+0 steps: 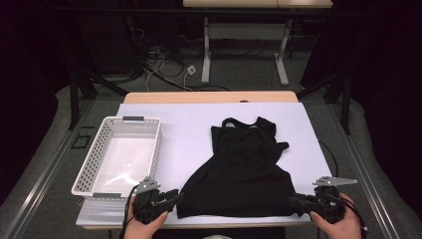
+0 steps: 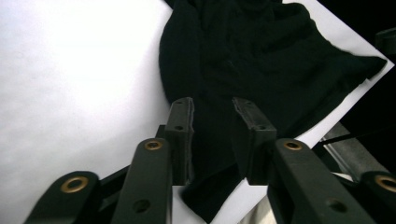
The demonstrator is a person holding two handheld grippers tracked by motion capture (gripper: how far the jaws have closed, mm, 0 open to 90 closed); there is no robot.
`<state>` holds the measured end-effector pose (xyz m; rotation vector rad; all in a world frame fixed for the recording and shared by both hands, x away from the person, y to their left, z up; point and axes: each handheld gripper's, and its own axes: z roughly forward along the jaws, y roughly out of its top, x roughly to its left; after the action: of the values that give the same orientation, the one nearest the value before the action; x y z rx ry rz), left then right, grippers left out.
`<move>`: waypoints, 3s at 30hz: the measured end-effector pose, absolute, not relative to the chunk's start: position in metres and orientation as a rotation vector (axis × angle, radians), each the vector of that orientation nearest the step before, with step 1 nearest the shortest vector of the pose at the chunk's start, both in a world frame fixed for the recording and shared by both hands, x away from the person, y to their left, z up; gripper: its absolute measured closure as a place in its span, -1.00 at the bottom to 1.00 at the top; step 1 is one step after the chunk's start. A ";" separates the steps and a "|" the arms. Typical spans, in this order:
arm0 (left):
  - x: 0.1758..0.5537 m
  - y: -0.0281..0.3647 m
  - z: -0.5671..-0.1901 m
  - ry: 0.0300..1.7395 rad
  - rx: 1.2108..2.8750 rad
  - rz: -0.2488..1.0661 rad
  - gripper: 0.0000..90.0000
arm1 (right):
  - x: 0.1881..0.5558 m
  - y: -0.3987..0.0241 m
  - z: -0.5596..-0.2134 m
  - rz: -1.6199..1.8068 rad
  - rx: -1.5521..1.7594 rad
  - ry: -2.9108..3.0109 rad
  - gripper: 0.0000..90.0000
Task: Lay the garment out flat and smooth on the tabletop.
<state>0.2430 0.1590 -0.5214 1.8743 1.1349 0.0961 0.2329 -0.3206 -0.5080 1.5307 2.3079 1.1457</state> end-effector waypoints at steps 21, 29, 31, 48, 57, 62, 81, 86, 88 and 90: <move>0.279 0.131 -0.520 1.132 1.874 0.197 -0.08 | 0.263 -0.306 -0.521 1.132 1.451 2.165 0.09; 0.304 0.116 -0.528 1.152 1.898 0.219 -0.15 | 0.283 -0.308 -0.524 1.173 1.484 2.121 -0.05; 0.312 0.114 -0.533 1.164 1.910 0.220 -0.16 | 0.288 -0.308 -0.525 1.158 1.490 2.117 -0.06; 0.313 0.103 -0.559 1.185 2.012 0.144 0.12 | 0.296 -0.325 -0.555 1.062 1.612 2.104 0.09; 0.308 0.100 -0.557 1.236 2.001 0.052 0.61 | 0.291 -0.313 -0.556 1.091 1.574 2.190 0.58; 0.309 0.100 -0.558 1.262 2.000 0.034 0.86 | 0.292 -0.305 -0.554 1.076 1.592 2.249 0.80; 0.277 0.124 -0.520 1.202 1.983 0.009 0.93 | 0.266 -0.311 -0.525 1.061 1.571 2.340 0.86; 0.258 0.133 -0.509 1.189 1.970 0.012 0.93 | 0.257 -0.314 -0.515 1.062 1.569 2.358 0.86; 0.251 0.137 -0.506 1.186 1.964 0.013 0.93 | 0.253 -0.315 -0.511 1.060 1.567 2.367 0.86; 0.244 0.141 -0.502 1.182 1.954 0.015 0.93 | 0.248 -0.317 -0.509 1.064 1.556 2.377 0.86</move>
<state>0.2444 0.1408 -0.5018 1.9544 1.1820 0.0150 0.2480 -0.3165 -0.5086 1.5562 2.3773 1.0642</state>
